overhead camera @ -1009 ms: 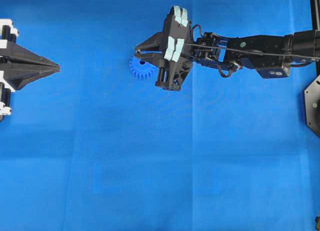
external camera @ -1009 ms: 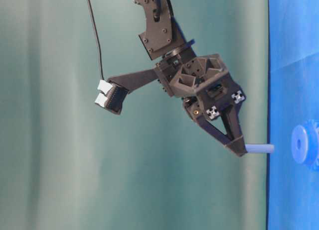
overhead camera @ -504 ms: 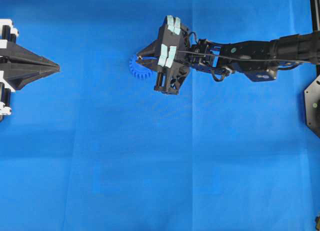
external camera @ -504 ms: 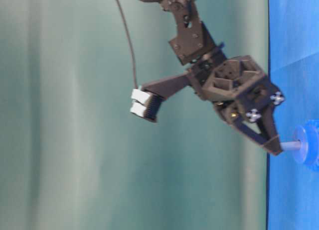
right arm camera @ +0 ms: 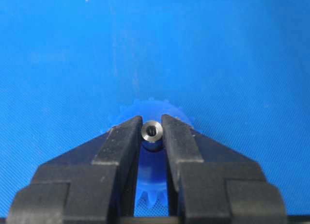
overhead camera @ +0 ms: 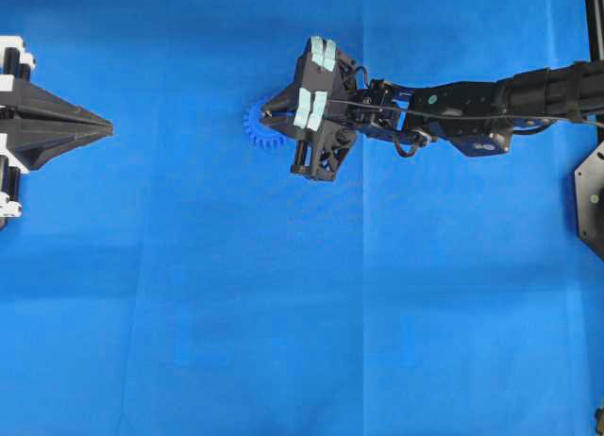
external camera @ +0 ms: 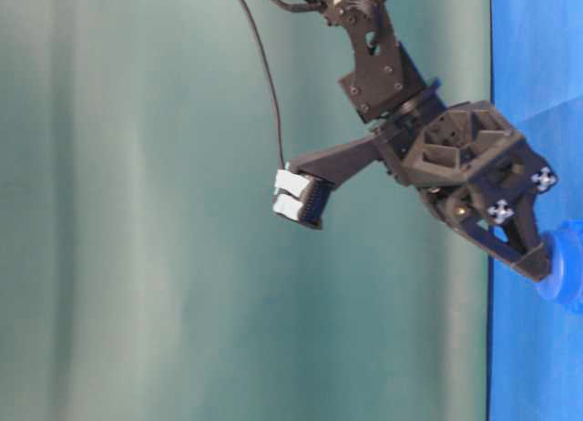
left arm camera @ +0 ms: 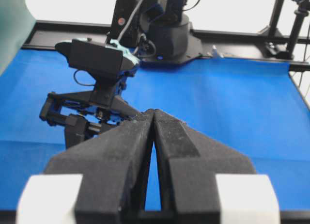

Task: Insert the shaft placed at a random location into the center hole of the small gear at another random location.
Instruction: 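Lower the shaft into the gear's center hole with the right gripper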

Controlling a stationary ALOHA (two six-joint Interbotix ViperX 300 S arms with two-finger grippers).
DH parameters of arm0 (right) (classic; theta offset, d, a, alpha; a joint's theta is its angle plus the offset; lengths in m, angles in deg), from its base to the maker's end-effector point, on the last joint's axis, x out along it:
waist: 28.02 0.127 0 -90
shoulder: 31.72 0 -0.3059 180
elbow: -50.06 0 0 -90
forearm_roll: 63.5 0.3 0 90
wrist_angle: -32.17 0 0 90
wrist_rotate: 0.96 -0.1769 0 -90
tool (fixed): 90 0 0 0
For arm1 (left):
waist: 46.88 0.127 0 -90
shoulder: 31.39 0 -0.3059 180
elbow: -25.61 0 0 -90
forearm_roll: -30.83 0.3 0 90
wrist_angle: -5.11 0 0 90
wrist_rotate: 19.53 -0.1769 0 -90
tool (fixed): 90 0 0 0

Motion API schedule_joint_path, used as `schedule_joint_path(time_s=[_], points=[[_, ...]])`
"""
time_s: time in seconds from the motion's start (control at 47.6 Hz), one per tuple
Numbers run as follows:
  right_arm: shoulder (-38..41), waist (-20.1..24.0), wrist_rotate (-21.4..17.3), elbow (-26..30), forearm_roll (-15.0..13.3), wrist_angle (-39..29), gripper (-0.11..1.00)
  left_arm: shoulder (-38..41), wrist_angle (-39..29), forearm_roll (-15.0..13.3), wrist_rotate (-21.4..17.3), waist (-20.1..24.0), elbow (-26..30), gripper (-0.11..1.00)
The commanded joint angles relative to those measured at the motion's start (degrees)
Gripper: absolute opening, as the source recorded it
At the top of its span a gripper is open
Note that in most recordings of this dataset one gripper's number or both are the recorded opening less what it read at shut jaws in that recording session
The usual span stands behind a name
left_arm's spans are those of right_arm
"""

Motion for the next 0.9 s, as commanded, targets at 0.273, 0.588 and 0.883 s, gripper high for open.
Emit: schedule_joint_path(time_s=[0.273,0.588,0.883], points=[[-0.4,-0.1,0.1,0.4,0.0,-0.1,0.03,0.4,0.4,0.0,0.1,0.2,0.6,0.0],[-0.5,-0.1,-0.1,0.6,0.1,-0.4,0.12,0.4,0.3,0.0,0.1,0.2,0.6,0.0],[-3.4,-0.1,-0.1,0.0,0.1,-0.4,0.87,0.4,0.3,0.0,0.1,0.2,0.4,0.0]])
